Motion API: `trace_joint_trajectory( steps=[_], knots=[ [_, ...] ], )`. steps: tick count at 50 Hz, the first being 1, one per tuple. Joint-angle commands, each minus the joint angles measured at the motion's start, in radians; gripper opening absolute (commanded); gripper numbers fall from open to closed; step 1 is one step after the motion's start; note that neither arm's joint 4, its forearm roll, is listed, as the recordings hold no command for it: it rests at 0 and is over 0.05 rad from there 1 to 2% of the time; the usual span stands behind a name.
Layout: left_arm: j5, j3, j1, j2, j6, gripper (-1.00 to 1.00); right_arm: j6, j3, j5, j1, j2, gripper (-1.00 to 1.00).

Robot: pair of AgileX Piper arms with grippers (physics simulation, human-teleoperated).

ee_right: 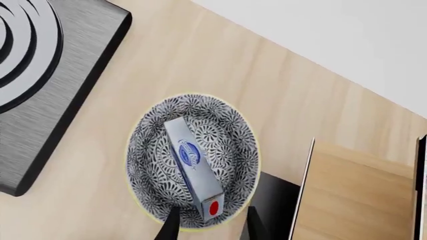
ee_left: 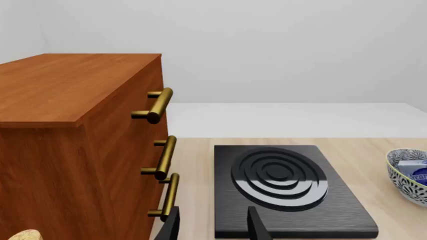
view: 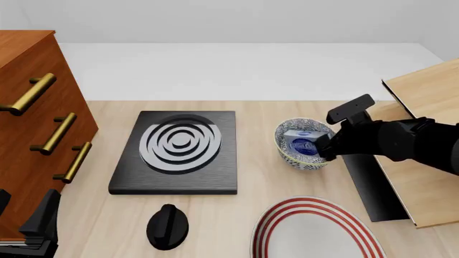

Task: Pick up the cream cheese and put it in the bowl.

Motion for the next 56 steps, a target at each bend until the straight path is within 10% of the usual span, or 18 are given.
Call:
trace_joint_trajectory(
  steps=[1,37,56],
  knots=[
    [0.000,0.000,0.000,0.000,0.000,1.00,0.002,-0.001,0.001,0.002,-0.002,1.00],
    [0.000,0.000,0.000,0.000,0.000,1.00,0.077,-0.145,0.157,0.068,-0.248,1.00],
    [0.000,0.000,0.000,0.000,0.000,1.00,0.198,0.040,0.075,0.153,-0.551,1.00]
  ],
)
